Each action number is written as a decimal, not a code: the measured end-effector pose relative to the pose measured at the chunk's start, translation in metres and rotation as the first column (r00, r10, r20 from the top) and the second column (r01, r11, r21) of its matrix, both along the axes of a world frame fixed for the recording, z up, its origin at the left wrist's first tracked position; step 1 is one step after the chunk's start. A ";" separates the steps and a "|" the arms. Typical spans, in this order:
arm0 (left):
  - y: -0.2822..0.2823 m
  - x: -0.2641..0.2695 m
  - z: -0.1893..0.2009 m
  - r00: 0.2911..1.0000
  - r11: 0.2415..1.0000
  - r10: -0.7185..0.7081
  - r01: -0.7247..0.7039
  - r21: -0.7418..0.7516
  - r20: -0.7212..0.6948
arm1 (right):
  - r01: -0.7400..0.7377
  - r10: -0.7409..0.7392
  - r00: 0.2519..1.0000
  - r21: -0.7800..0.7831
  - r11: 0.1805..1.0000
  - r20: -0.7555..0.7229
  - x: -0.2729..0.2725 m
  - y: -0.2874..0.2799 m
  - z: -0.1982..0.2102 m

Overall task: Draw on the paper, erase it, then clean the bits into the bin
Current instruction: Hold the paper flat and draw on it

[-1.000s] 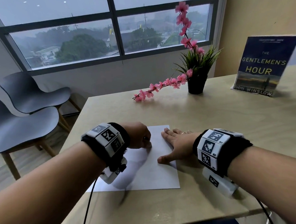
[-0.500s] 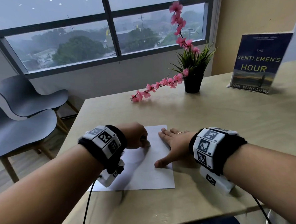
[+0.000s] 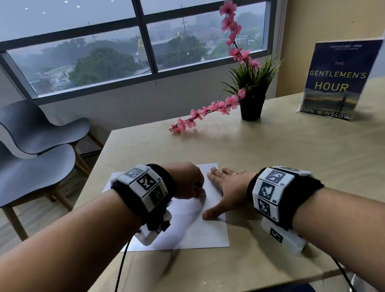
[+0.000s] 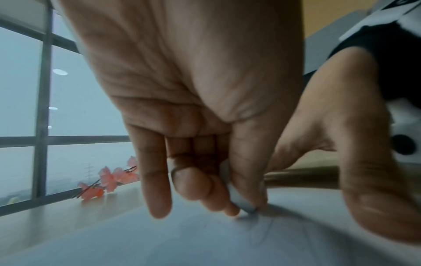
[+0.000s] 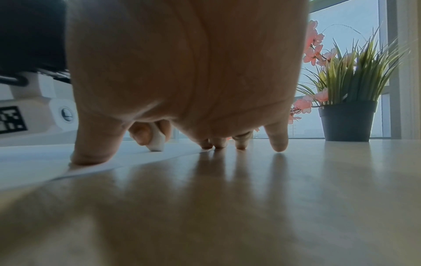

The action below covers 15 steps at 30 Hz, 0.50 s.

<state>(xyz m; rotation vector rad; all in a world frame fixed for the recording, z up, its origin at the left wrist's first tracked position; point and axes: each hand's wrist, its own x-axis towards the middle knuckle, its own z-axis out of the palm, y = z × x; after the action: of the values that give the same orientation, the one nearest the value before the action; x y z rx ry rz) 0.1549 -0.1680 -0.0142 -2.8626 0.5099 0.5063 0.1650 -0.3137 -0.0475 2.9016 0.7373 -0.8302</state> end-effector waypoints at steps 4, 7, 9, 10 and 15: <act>-0.005 0.007 0.001 1.000 1.000 0.013 -0.013 0.002 0.024 | 0.004 -0.004 1.000 0.004 1.000 0.003 0.002 0.000 -0.001; -0.011 0.006 0.002 0.999 0.999 -0.012 0.011 0.040 0.031 | 0.008 -0.008 1.000 0.008 1.000 0.009 0.002 0.000 -0.002; -0.015 0.002 0.002 0.998 0.996 -0.056 0.056 0.065 0.007 | 0.006 -0.007 1.000 0.012 1.000 0.004 0.002 -0.001 -0.002; -0.015 0.002 0.002 0.998 0.996 -0.062 0.062 0.066 -0.003 | 0.007 -0.007 1.000 0.014 1.000 0.003 0.003 -0.001 -0.002; 0.002 0.004 0.007 0.999 0.998 0.032 -0.034 0.045 0.043 | 0.008 -0.008 1.000 0.003 1.000 0.022 0.004 0.000 -0.005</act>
<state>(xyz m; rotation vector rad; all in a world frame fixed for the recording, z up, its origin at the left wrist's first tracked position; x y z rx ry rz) 0.1591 -0.1661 -0.0071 -2.8354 0.4385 0.4554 0.1691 -0.3140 -0.0521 2.9134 0.7260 -0.7970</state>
